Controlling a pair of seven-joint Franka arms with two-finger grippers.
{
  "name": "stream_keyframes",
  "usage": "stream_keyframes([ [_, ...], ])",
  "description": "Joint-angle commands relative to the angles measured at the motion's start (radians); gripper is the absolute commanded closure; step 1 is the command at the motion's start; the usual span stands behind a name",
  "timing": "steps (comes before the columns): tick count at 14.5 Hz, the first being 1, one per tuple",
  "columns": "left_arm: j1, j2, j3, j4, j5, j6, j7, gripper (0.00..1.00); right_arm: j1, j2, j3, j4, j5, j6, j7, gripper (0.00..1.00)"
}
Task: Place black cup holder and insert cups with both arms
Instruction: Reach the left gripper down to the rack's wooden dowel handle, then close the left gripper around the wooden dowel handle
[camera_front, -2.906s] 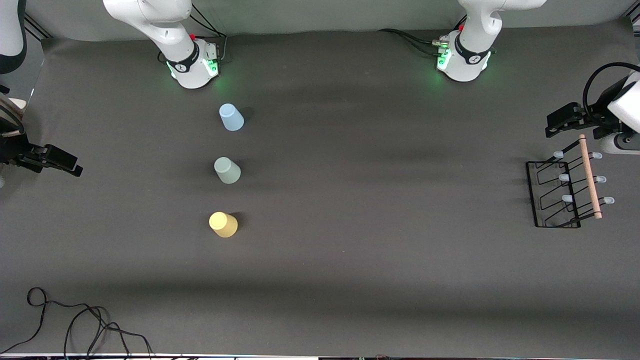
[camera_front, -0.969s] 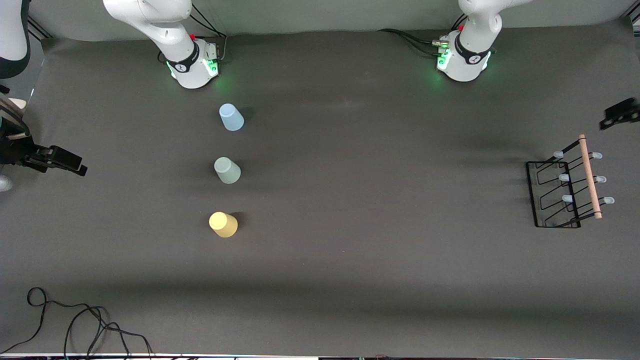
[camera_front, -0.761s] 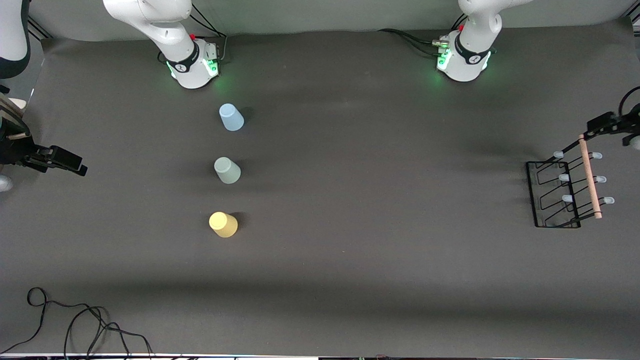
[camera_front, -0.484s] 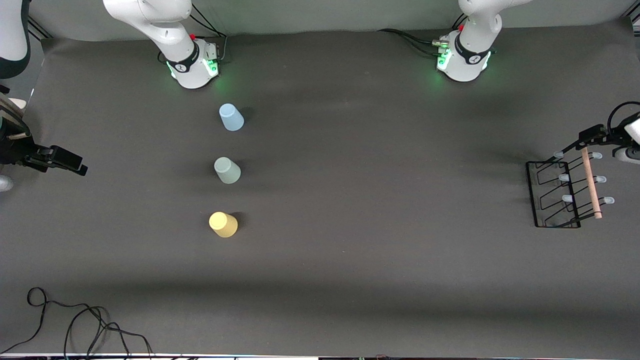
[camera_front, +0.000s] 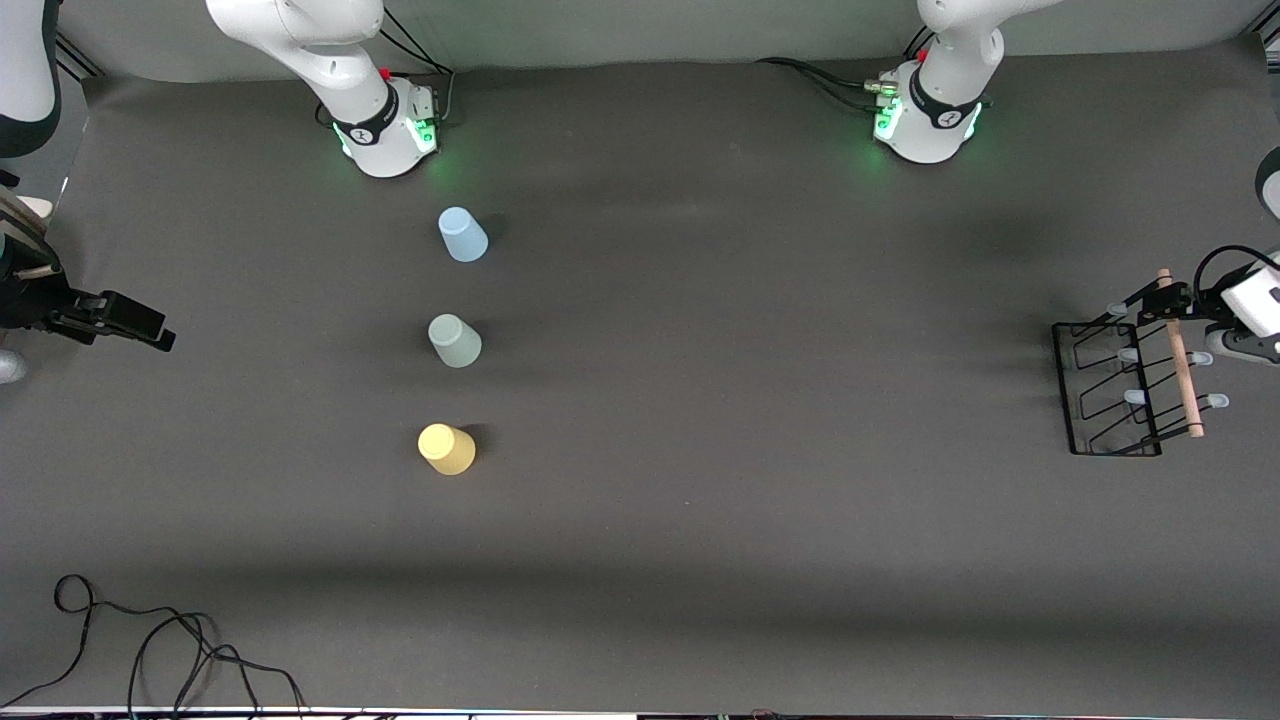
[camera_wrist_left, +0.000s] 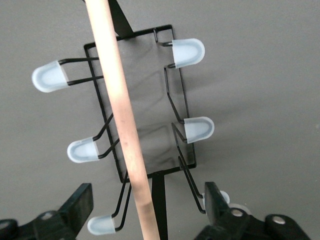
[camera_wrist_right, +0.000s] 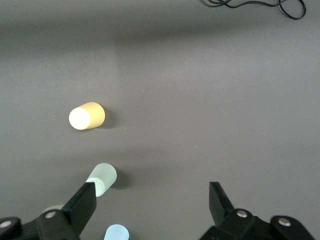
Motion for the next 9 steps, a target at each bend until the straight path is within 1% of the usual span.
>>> stream_keyframes([
  [1,-0.001,0.006,-0.001,0.006,0.005,0.010,0.019,0.33,0.003,0.005,-0.003,0.016,0.012,-0.018,-0.014,0.00],
  [2,-0.001,0.014,-0.001,0.010,0.005,0.014,0.017,0.44,0.003,0.005,-0.003,0.016,0.012,-0.018,-0.014,0.00],
  [6,-0.002,0.020,-0.001,0.017,0.004,0.030,0.008,1.00,0.003,0.005,-0.003,0.016,0.012,-0.018,-0.014,0.00],
  [9,-0.002,0.020,-0.004,0.044,0.004,0.008,0.017,1.00,0.003,0.005,-0.003,0.016,0.012,-0.018,-0.016,0.00],
])
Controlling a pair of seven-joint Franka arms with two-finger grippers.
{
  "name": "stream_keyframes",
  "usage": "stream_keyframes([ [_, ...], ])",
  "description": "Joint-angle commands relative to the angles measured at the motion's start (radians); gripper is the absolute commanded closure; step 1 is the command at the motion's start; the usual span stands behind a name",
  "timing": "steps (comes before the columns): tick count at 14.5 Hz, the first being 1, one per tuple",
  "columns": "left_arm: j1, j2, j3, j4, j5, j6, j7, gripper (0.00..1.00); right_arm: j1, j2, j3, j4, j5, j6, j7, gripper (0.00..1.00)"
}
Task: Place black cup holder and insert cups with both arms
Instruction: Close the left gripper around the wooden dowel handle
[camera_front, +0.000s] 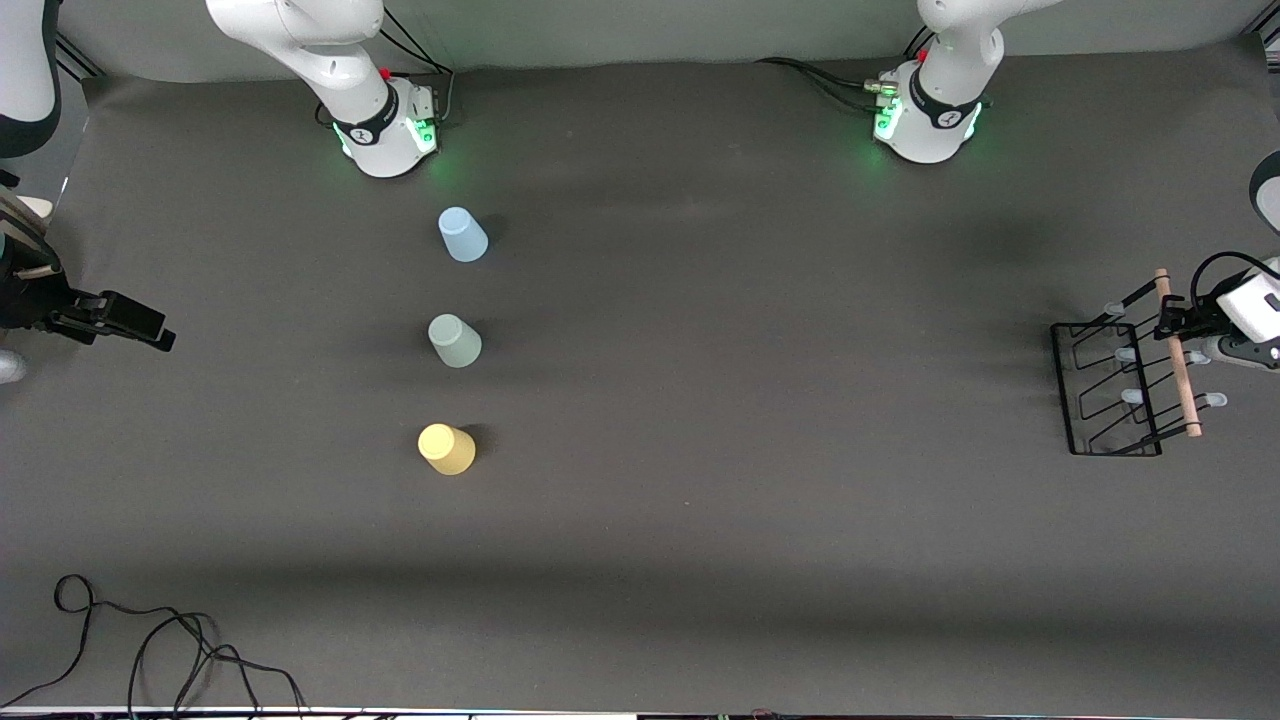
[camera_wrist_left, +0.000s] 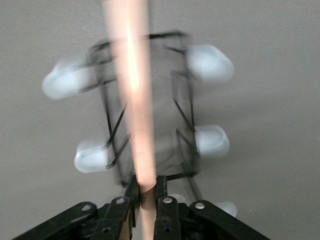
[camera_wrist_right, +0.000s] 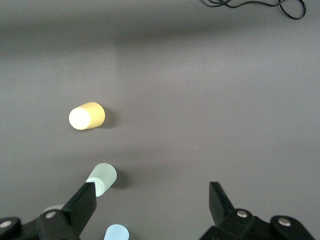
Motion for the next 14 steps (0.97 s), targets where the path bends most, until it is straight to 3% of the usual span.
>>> stream_keyframes([
  [1,-0.003,0.006,-0.002,0.053,0.004,-0.026,0.009,1.00,0.003,0.005,-0.003,0.016,0.012,-0.018,-0.016,0.00],
  [7,-0.009,-0.022,-0.007,0.301,-0.007,-0.357,-0.066,1.00,0.003,0.005,-0.003,0.016,0.012,-0.018,-0.016,0.00],
  [11,-0.103,-0.065,-0.063,0.315,-0.011,-0.397,-0.349,1.00,0.003,0.005,-0.003,0.016,0.012,-0.018,-0.016,0.00],
  [14,-0.221,-0.063,-0.171,0.321,-0.013,-0.429,-0.555,1.00,0.003,0.003,-0.003,0.016,0.010,-0.018,-0.016,0.00],
])
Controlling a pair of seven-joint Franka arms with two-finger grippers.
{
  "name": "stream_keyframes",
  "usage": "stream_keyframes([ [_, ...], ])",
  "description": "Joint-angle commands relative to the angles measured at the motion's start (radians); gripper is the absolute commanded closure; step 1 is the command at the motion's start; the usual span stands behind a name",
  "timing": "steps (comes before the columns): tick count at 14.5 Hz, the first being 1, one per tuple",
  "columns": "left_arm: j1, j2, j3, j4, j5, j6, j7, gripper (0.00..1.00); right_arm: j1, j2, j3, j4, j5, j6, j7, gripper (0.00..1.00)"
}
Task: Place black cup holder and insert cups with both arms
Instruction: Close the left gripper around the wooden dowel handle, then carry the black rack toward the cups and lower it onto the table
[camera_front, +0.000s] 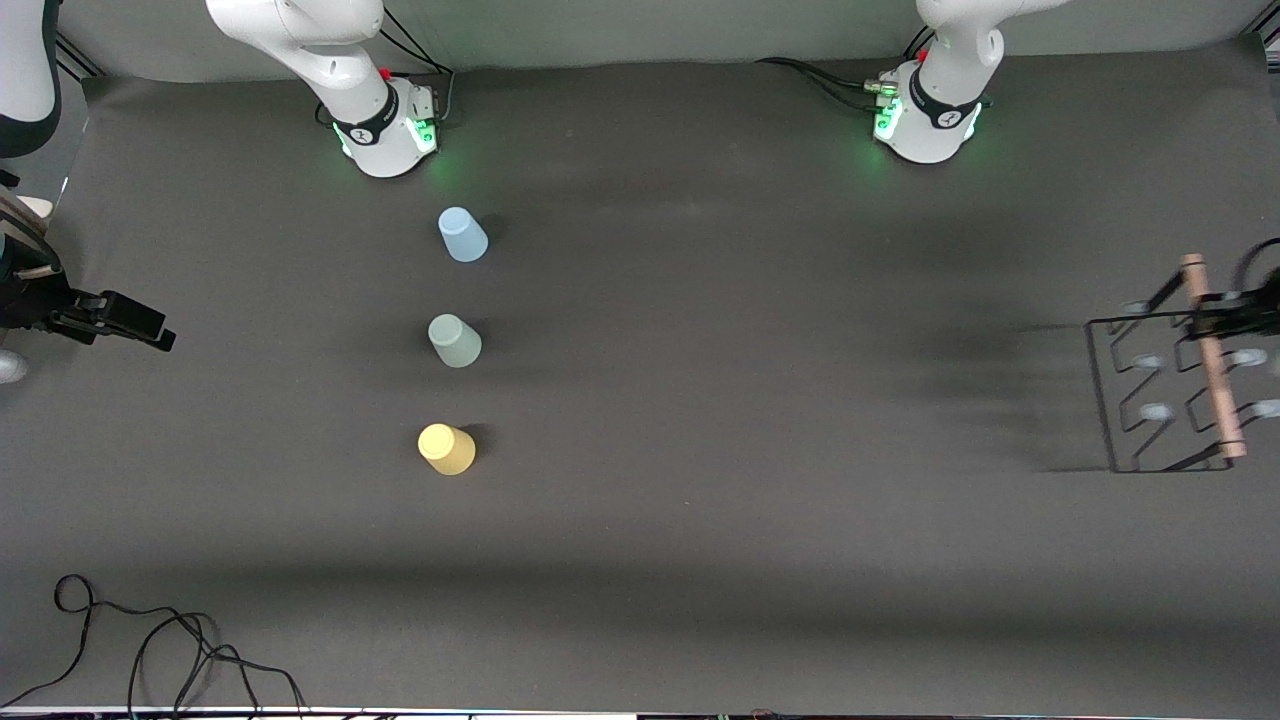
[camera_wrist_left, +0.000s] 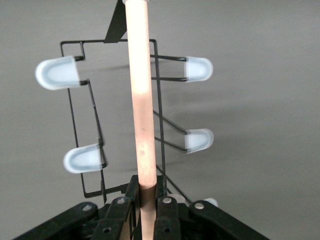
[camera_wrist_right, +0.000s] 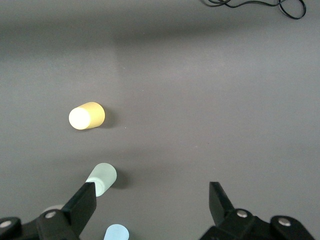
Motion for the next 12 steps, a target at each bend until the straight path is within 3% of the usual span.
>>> stream_keyframes([
  [1,-0.126,-0.002,-0.091,0.013,-0.019,-0.030,-0.218,1.00,0.003,0.003,-0.003,0.016,0.010,-0.017,-0.017,0.00],
  [3,-0.211,0.033,-0.146,0.043,-0.097,-0.026,-0.365,1.00,0.003,0.003,-0.003,0.016,0.009,-0.019,-0.017,0.00],
  [5,-0.324,0.117,-0.183,0.134,-0.098,-0.023,-0.599,1.00,0.003,0.003,-0.003,0.016,0.009,-0.019,-0.017,0.00],
  [9,-0.565,0.306,-0.188,0.348,-0.089,-0.015,-0.937,1.00,0.002,0.002,-0.004,0.016,0.009,-0.025,-0.019,0.00],
  [12,-0.693,0.365,-0.188,0.363,-0.043,0.110,-1.084,1.00,0.002,0.002,-0.004,0.016,0.009,-0.025,-0.019,0.00],
])
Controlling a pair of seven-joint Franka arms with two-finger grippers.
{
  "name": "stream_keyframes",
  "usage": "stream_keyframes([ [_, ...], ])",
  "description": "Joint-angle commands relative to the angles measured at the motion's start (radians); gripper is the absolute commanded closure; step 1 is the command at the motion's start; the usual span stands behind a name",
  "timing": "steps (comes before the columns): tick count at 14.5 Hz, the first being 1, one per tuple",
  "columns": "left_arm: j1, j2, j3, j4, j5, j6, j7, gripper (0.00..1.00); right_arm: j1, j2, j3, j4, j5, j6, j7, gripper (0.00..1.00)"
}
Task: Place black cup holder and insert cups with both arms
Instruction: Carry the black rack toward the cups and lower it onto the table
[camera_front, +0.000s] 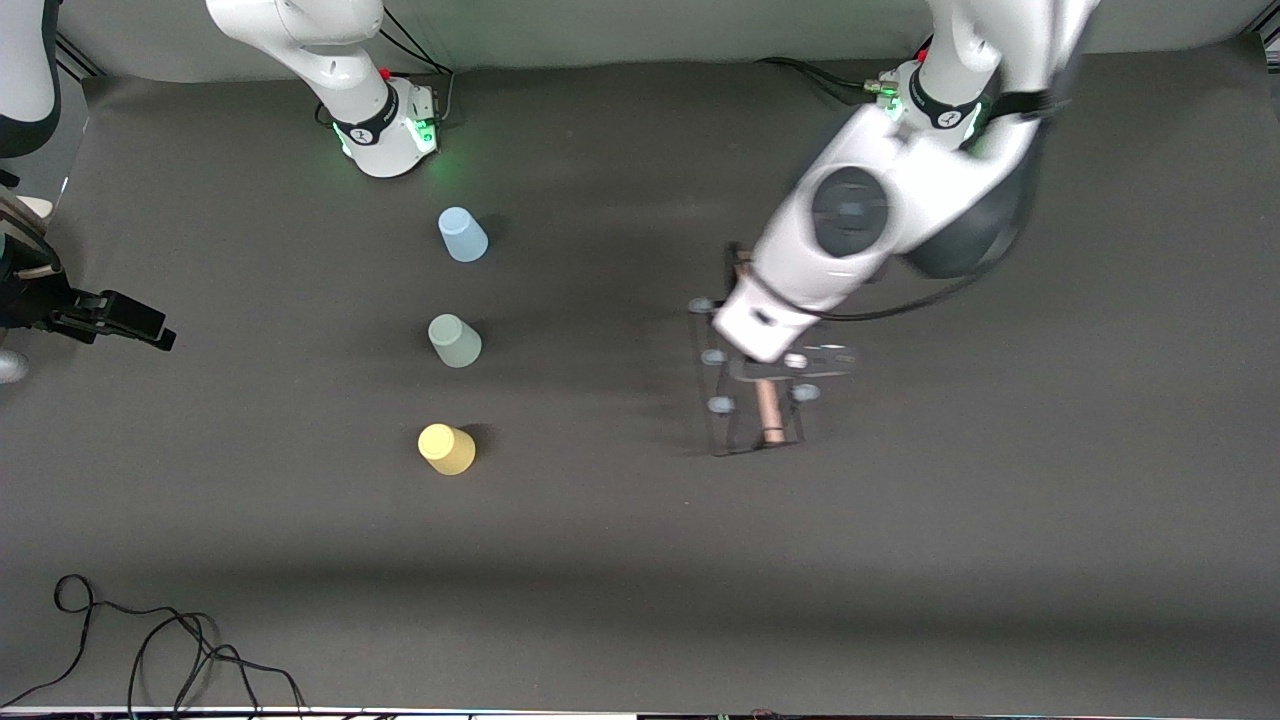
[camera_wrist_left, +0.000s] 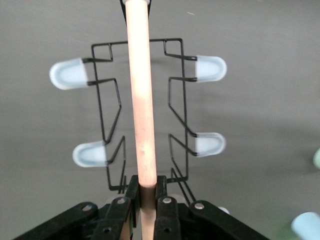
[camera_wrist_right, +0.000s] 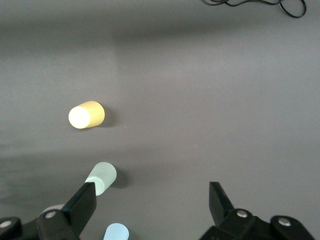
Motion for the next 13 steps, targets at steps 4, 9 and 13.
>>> stream_keyframes([
  [4,-0.127,0.109,0.016,0.067,0.037,0.097,-0.078,1.00,0.004,-0.004,-0.004,-0.001,0.009,-0.021,-0.015,0.00],
  [9,-0.188,0.146,0.016,0.067,0.040,0.143,-0.095,1.00,0.027,-0.064,-0.003,-0.105,0.021,0.001,0.058,0.00],
  [13,-0.195,0.172,0.016,0.067,0.030,0.187,-0.143,1.00,0.164,-0.070,-0.004,-0.153,0.021,0.005,0.315,0.00],
])
